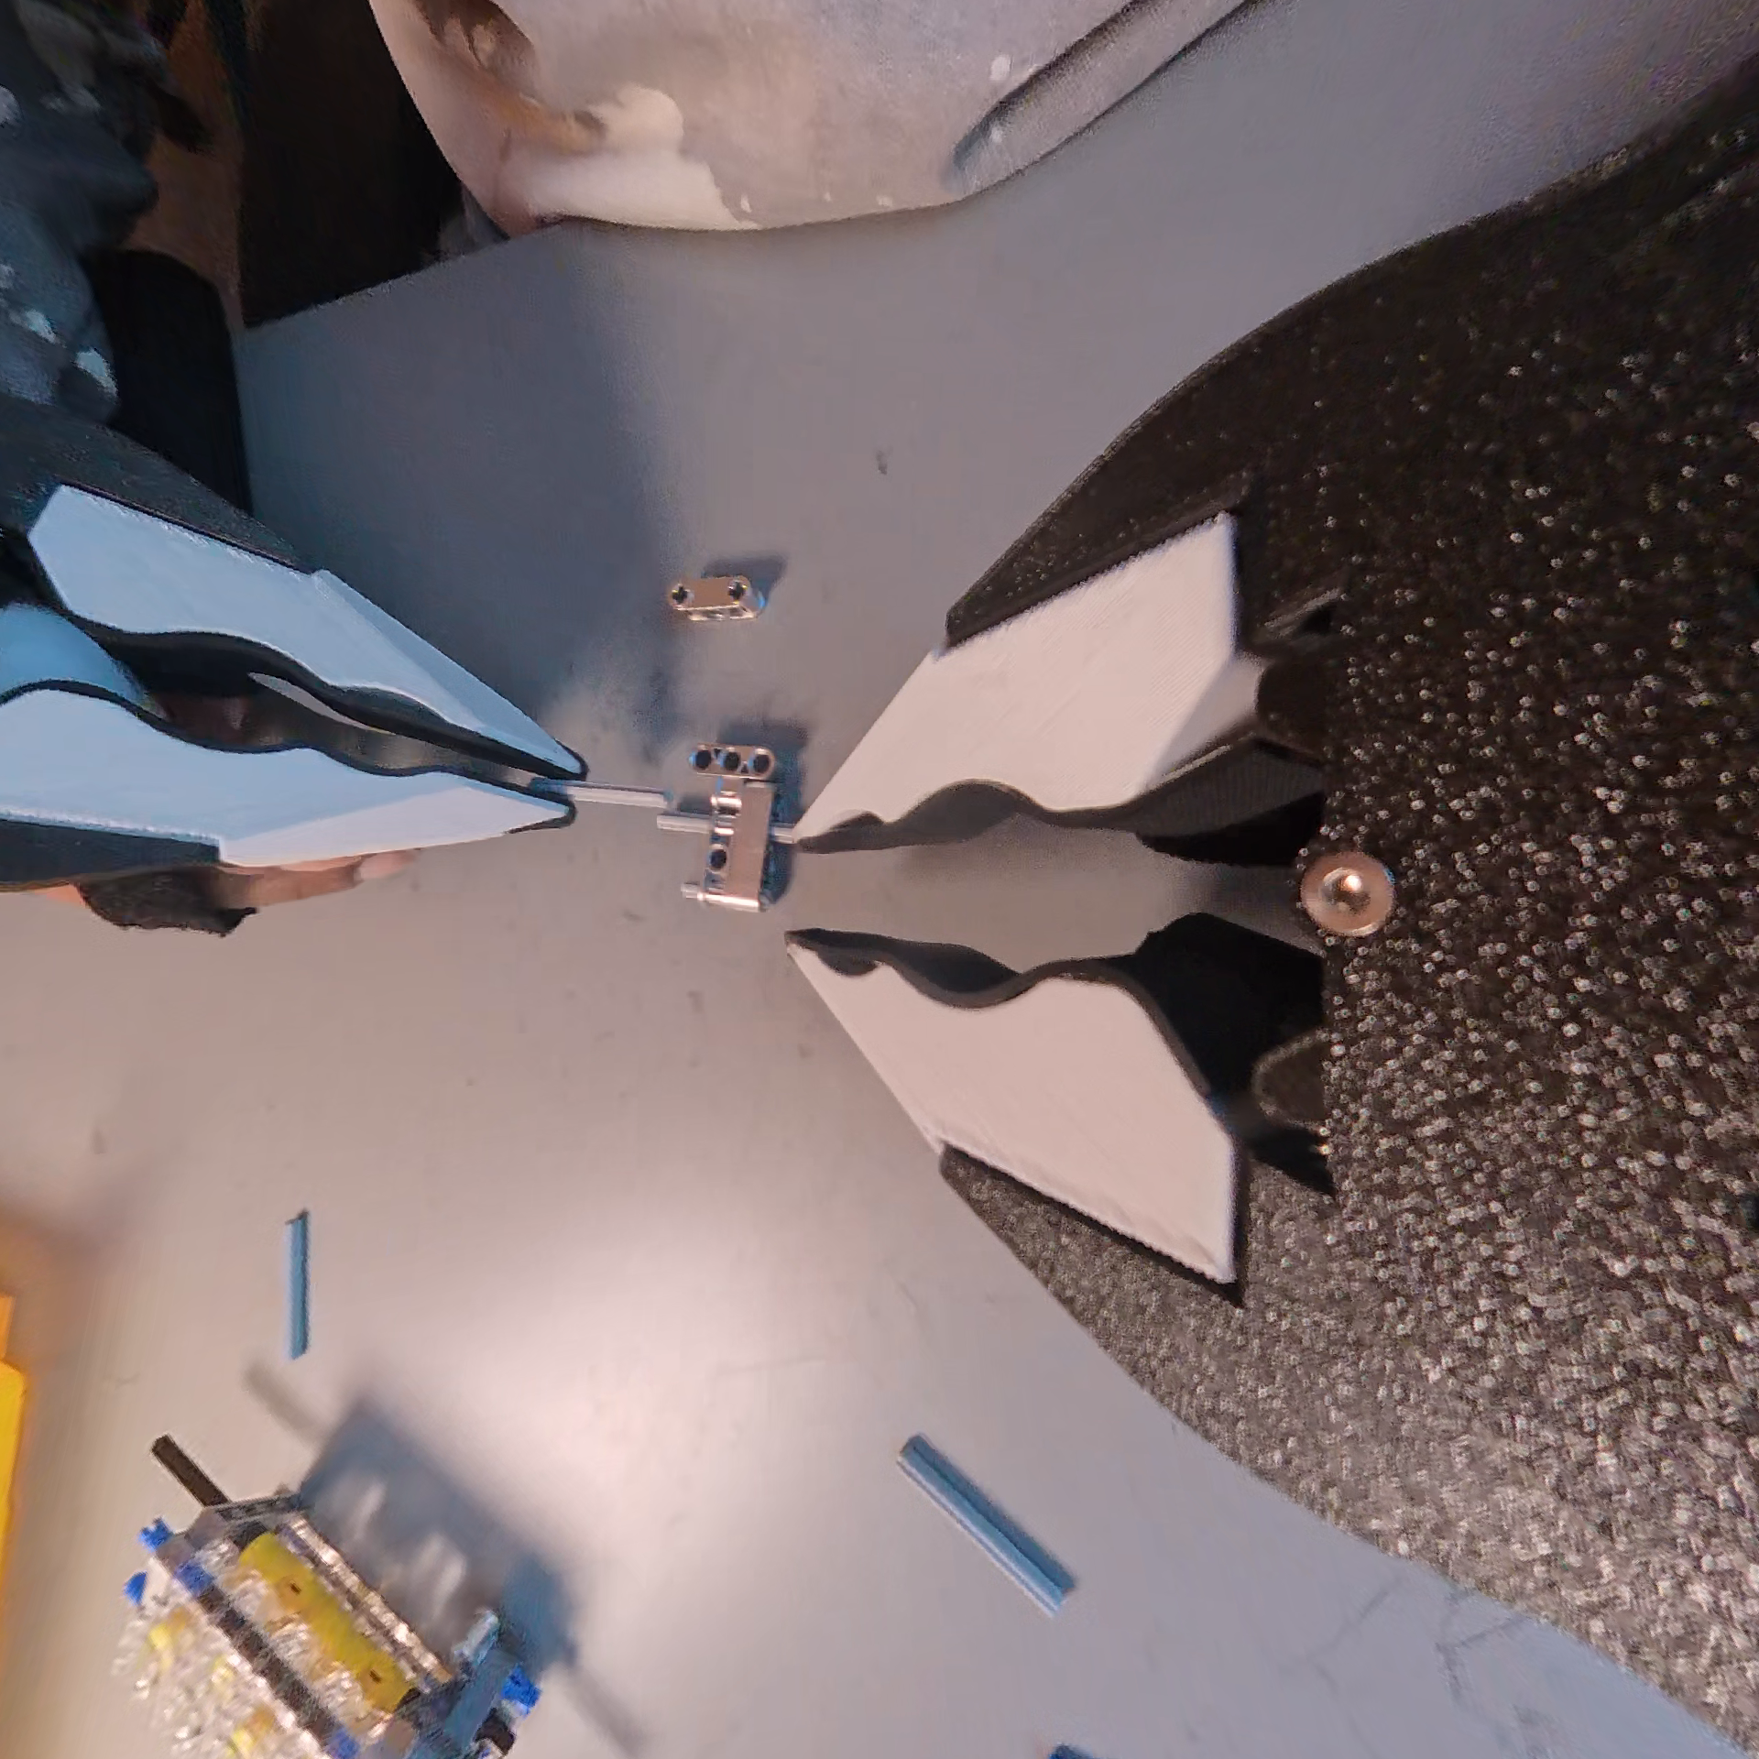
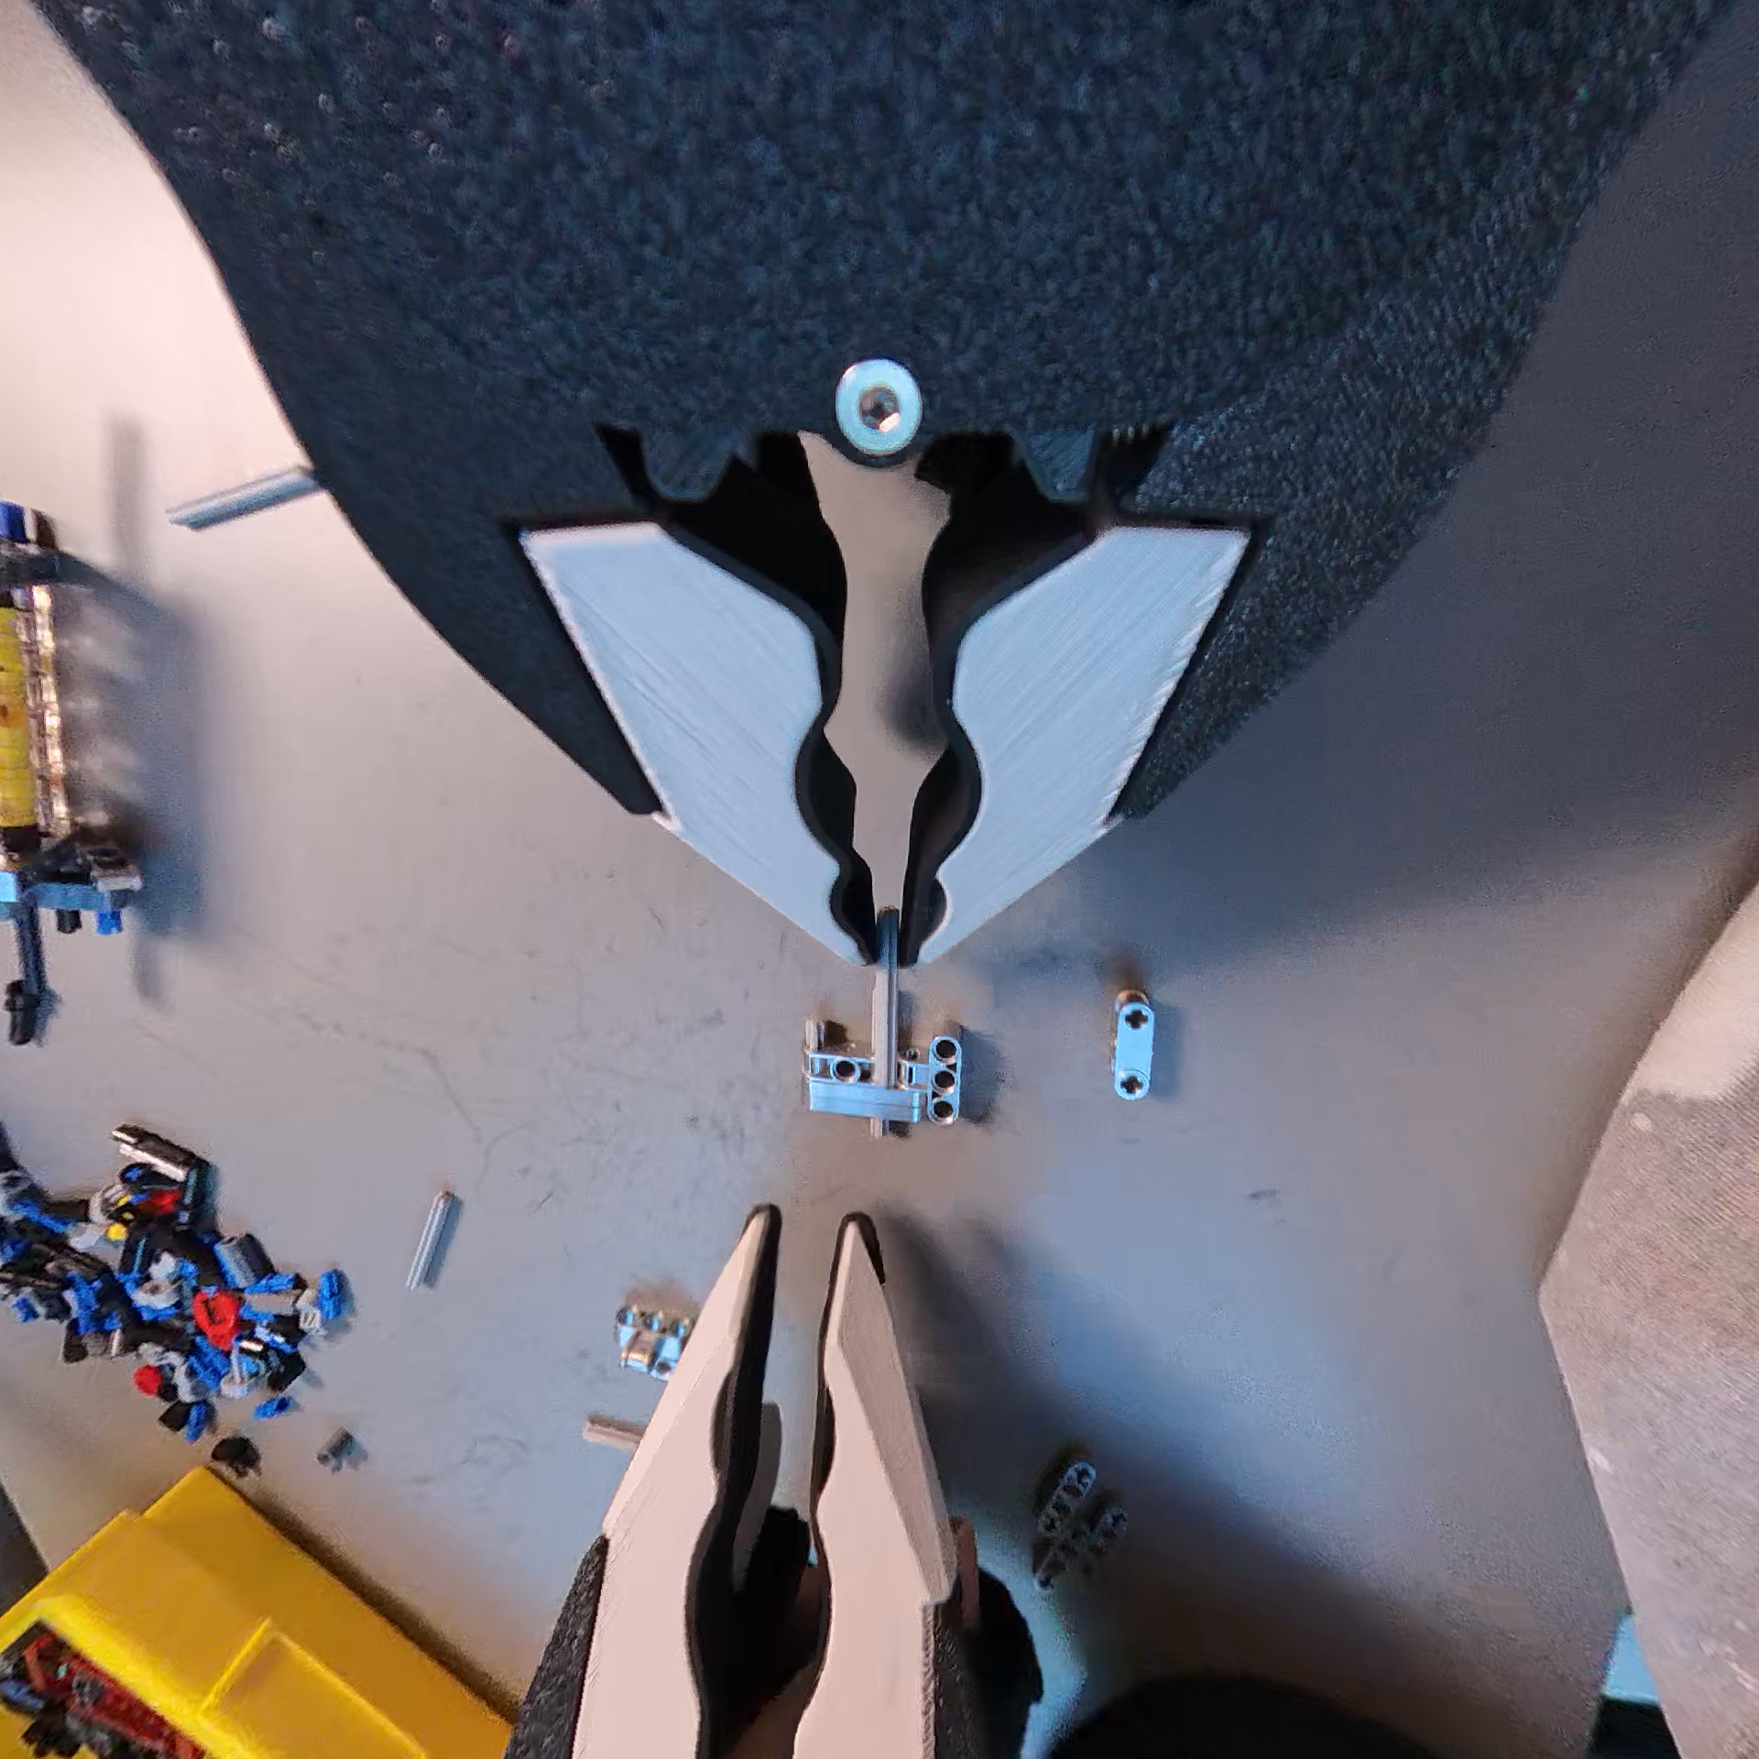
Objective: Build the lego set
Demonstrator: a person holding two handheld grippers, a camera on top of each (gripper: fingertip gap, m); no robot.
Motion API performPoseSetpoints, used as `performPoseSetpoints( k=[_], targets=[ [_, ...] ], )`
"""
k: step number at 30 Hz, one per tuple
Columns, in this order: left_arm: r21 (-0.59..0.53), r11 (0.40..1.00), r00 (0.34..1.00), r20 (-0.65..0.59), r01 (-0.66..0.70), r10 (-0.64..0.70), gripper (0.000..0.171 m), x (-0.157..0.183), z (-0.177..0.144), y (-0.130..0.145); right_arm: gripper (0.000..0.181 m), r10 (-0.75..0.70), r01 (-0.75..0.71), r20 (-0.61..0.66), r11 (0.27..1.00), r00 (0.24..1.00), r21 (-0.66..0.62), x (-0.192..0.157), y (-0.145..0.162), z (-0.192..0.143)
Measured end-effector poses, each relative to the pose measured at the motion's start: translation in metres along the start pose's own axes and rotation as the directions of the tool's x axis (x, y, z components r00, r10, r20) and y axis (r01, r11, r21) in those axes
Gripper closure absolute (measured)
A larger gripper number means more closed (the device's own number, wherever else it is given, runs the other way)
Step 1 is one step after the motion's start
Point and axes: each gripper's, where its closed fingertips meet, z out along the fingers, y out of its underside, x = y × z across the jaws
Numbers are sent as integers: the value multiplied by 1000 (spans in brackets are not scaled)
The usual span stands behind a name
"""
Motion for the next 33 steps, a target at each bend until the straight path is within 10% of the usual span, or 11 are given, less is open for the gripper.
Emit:
performPoseSetpoints(
  k=[33],
  targets=[
    [-56,995,997,-18,-79,78,147,6,24,8,178,12,-12,-7,996,1000,-92,-8,9,12]
  ],
)
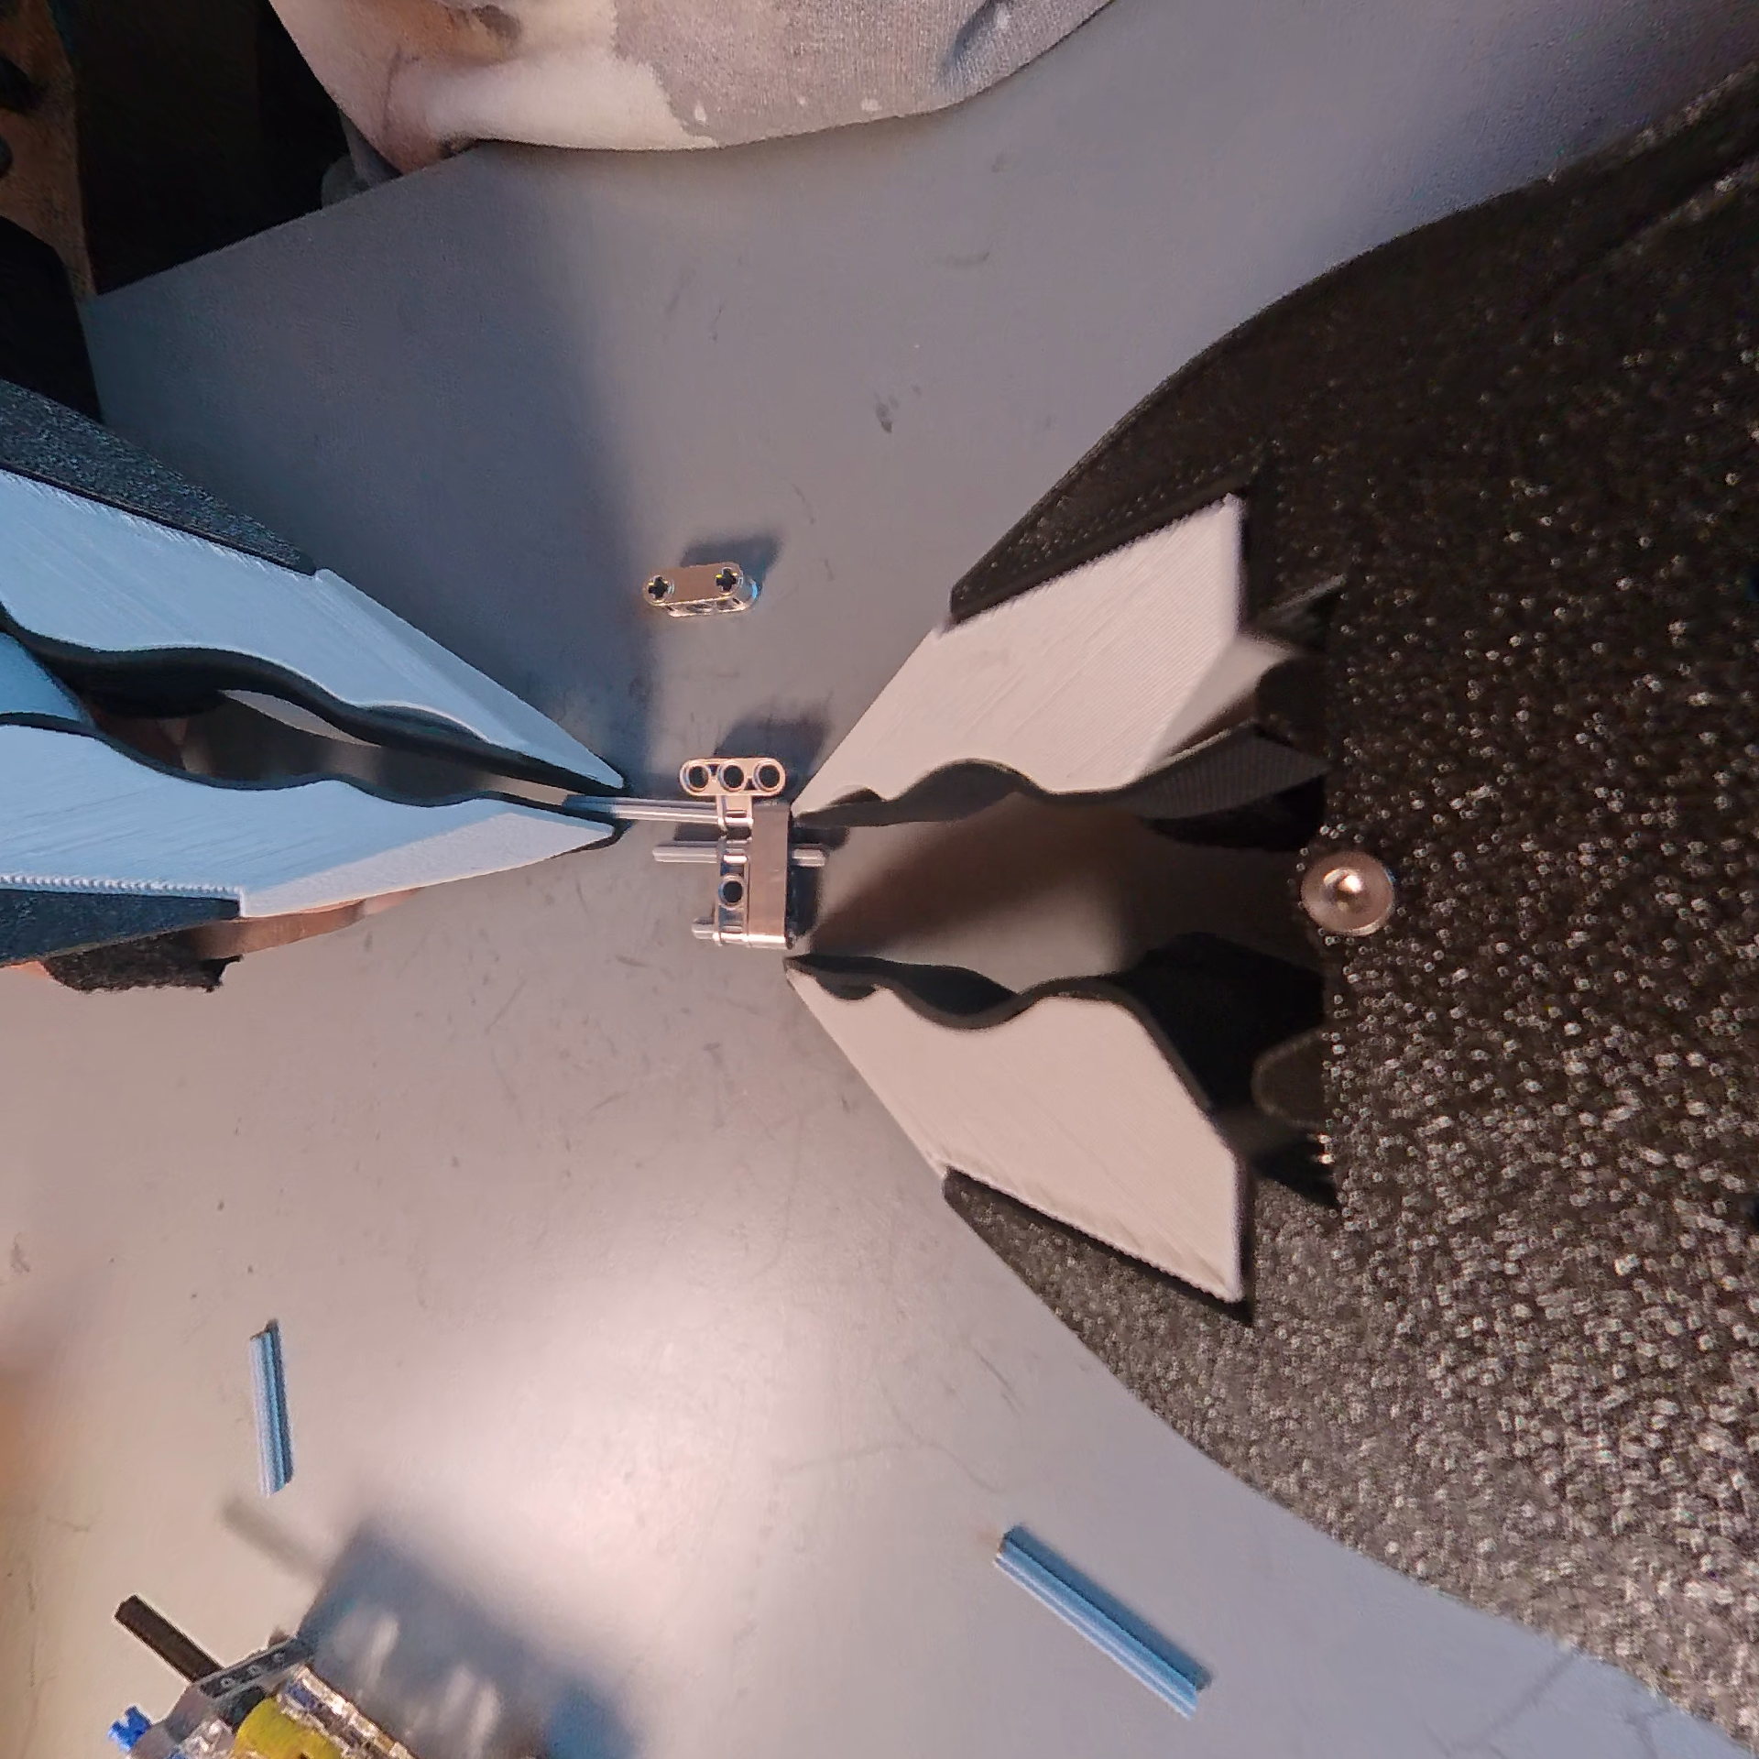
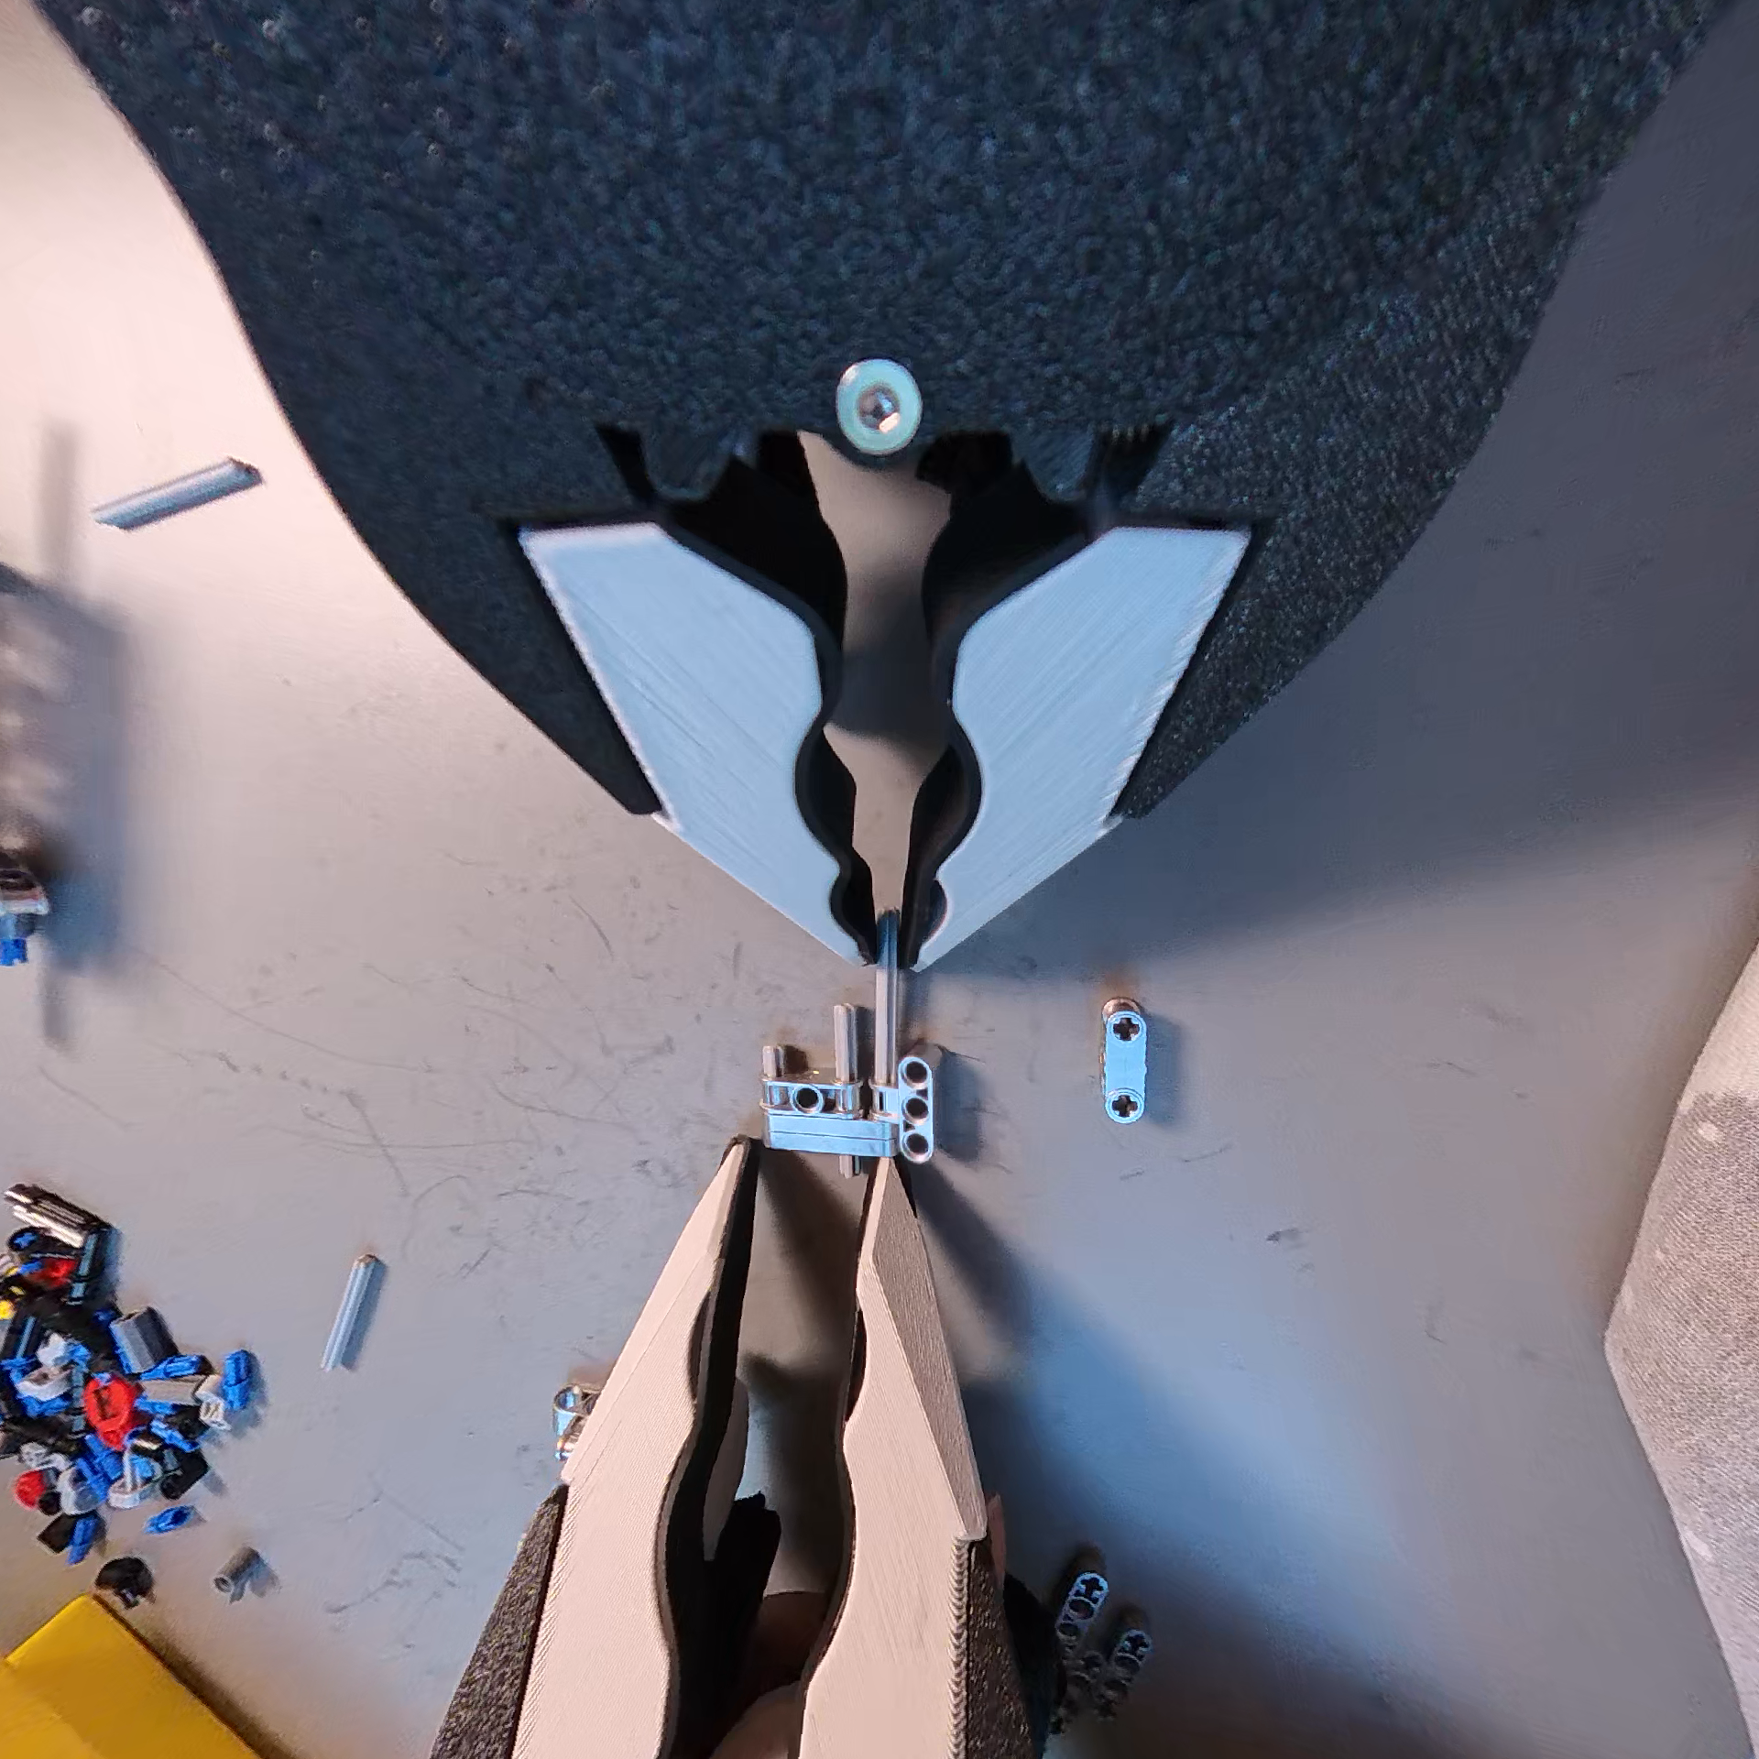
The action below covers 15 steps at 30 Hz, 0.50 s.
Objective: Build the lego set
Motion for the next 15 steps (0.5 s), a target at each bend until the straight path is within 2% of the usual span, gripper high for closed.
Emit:
performPoseSetpoints(
  k=[15],
  targets=[
    [0,1000,1000,-8,-18,18,150,4,4,-4,179,16,-16,13,1000,1000,-1,-1,-3,3]
  ],
)
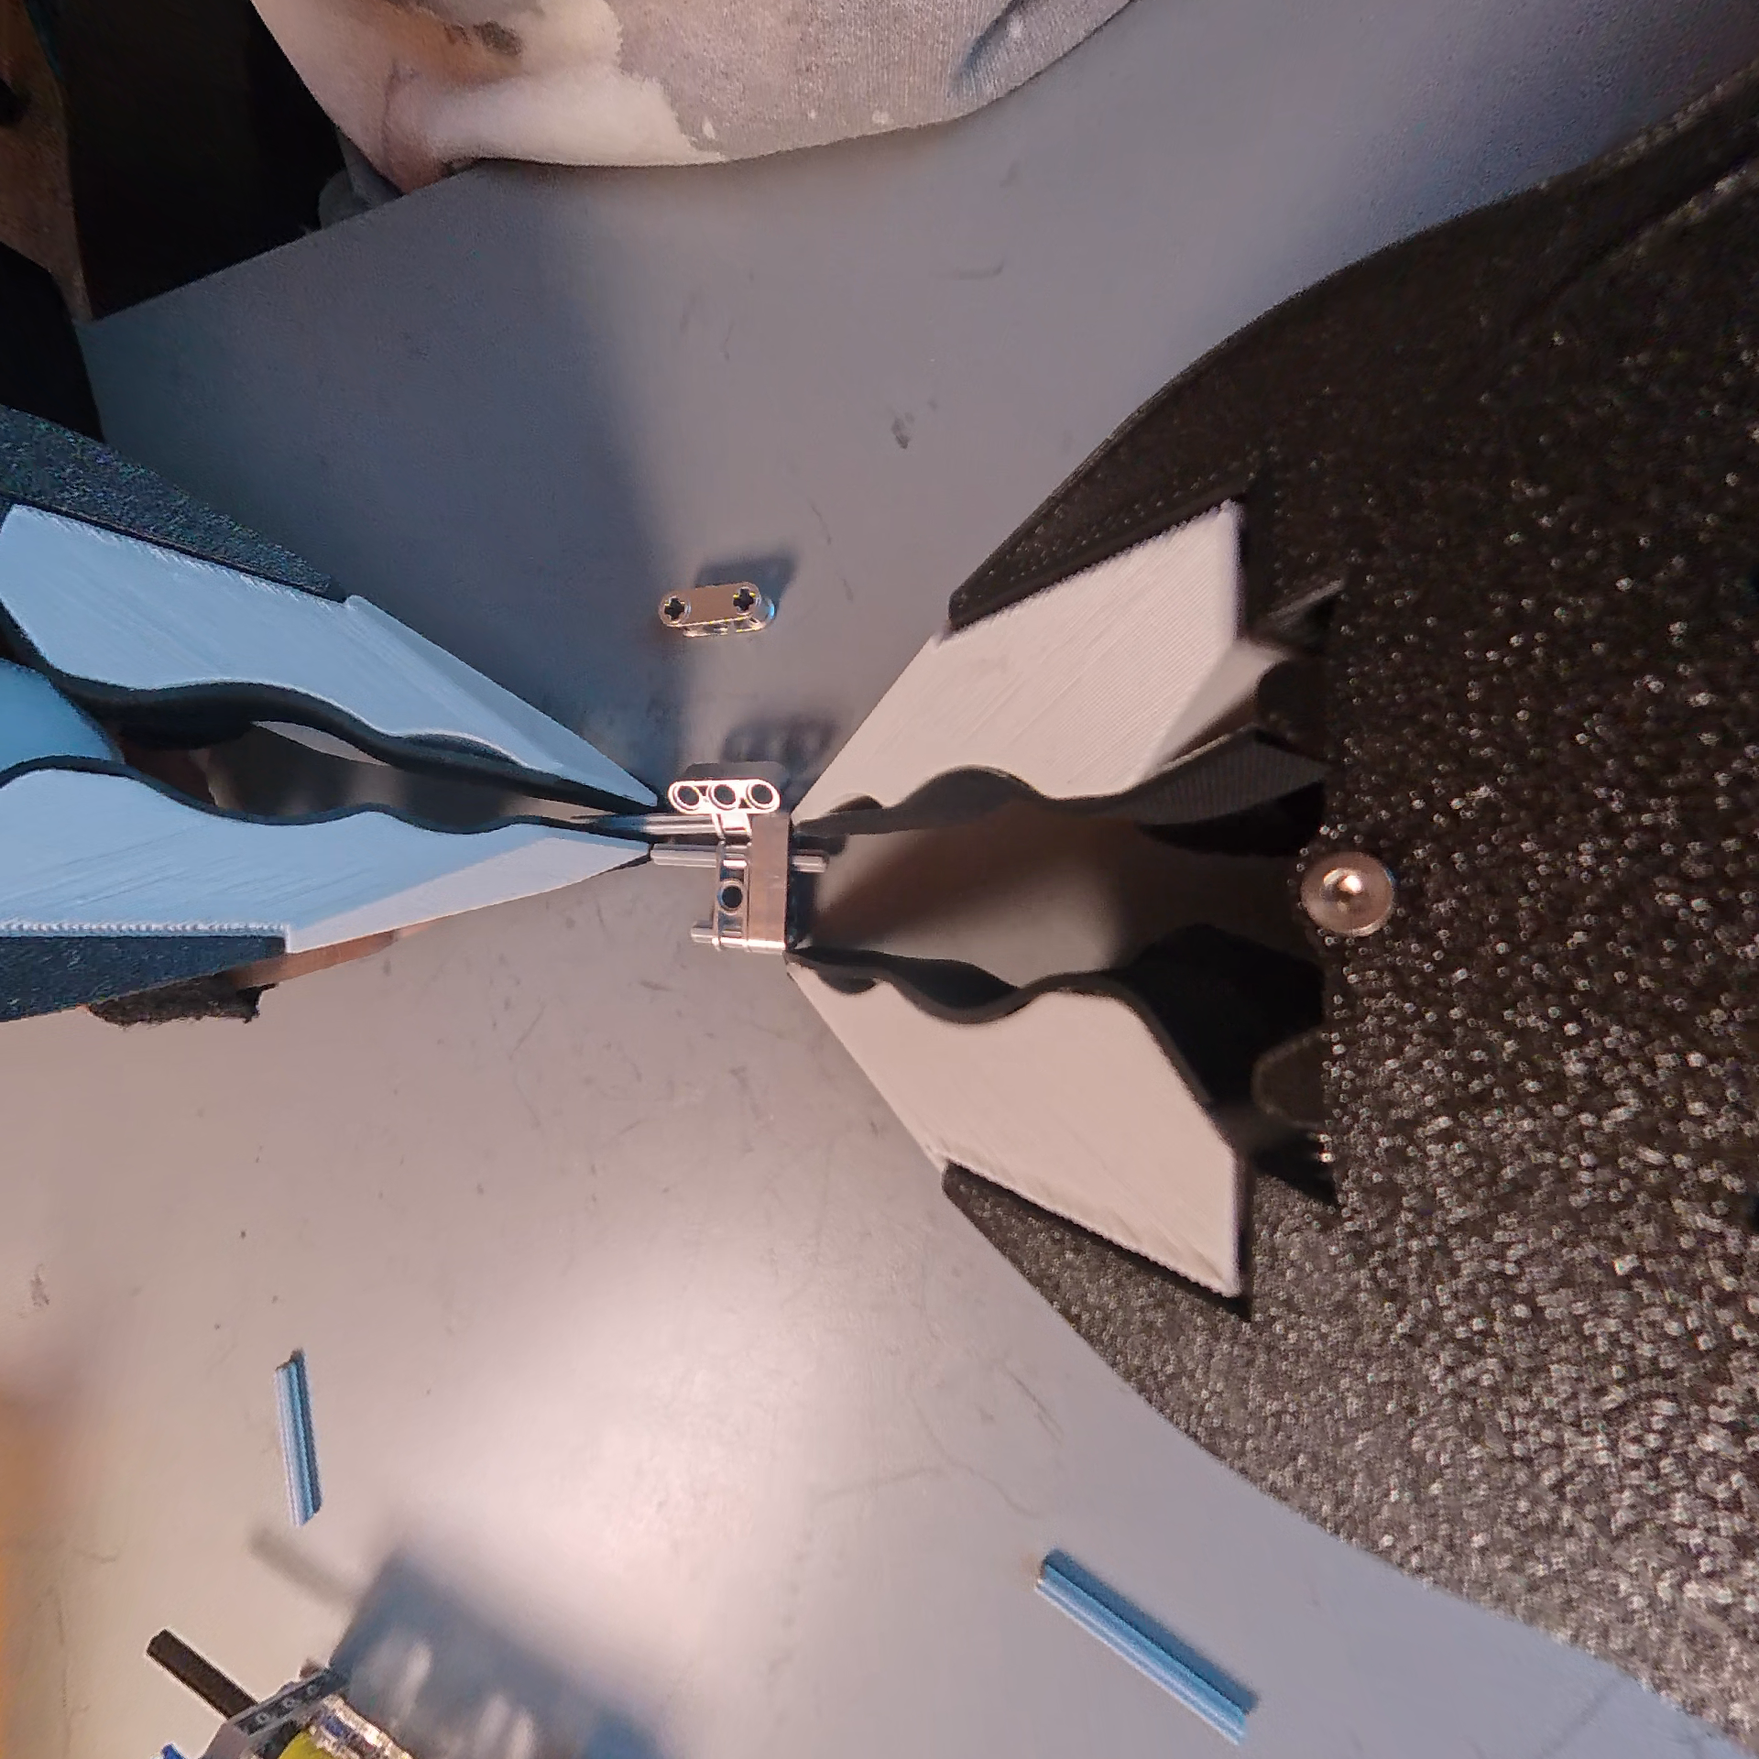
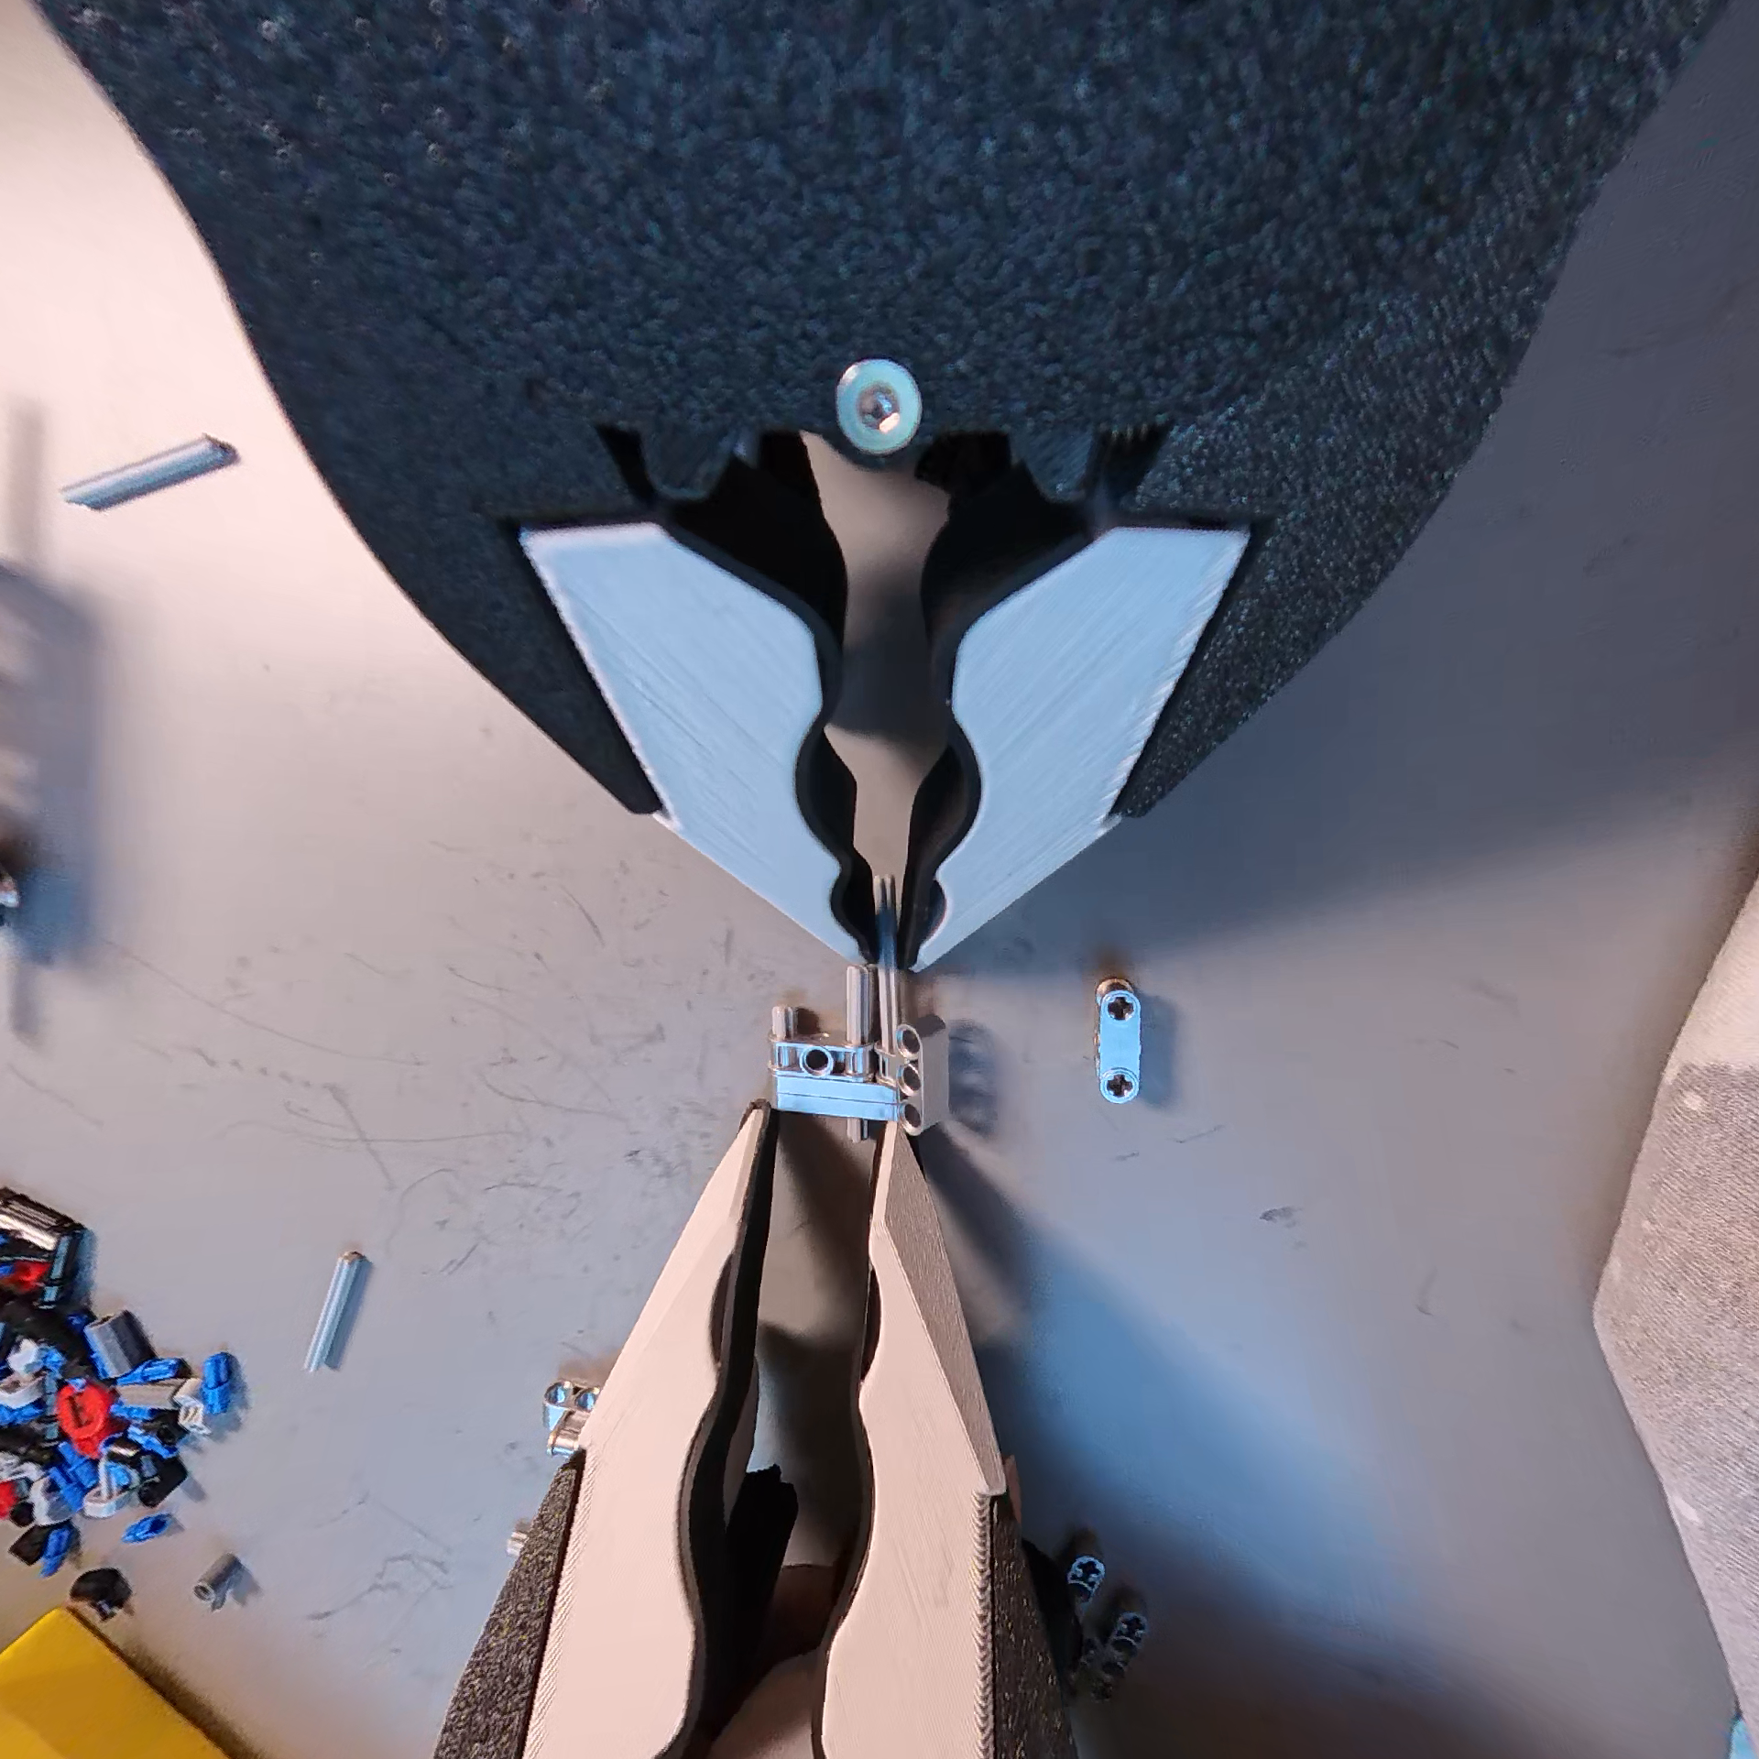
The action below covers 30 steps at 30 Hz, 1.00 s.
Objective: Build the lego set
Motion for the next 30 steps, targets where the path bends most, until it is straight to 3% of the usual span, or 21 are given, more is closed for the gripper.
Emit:
performPoseSetpoints(
  k=[30],
  targets=[
    [-16,999,999,15,39,-39,150,0,-1,1,179,-73,71,-88,997,993,-29,1,-1,1]
  ],
)
